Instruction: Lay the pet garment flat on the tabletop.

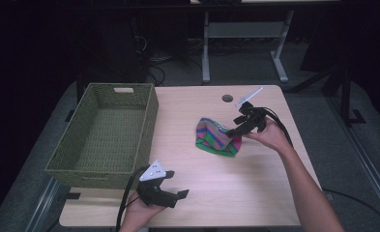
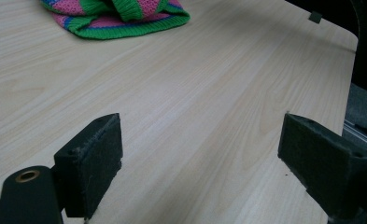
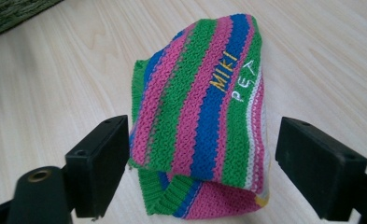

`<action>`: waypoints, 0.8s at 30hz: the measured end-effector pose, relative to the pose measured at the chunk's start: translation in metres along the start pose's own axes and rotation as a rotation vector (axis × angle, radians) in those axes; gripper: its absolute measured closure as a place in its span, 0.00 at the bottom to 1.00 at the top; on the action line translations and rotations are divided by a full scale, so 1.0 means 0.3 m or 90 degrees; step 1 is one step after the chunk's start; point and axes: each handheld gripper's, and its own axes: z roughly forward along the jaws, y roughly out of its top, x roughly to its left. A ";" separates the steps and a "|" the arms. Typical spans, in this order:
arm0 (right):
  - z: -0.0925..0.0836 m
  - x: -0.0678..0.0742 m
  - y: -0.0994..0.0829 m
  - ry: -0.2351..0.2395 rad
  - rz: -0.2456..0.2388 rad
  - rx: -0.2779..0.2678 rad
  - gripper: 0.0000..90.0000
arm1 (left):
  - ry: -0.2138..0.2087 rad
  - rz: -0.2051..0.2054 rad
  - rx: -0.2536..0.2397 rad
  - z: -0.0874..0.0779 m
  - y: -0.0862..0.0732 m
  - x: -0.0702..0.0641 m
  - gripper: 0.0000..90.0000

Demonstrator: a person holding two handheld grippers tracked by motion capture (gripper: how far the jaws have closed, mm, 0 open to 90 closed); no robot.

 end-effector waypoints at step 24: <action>0.180 -0.006 0.011 0.008 0.022 0.053 0.20 | 0.000 0.001 -0.001 -0.003 -0.001 0.005 0.15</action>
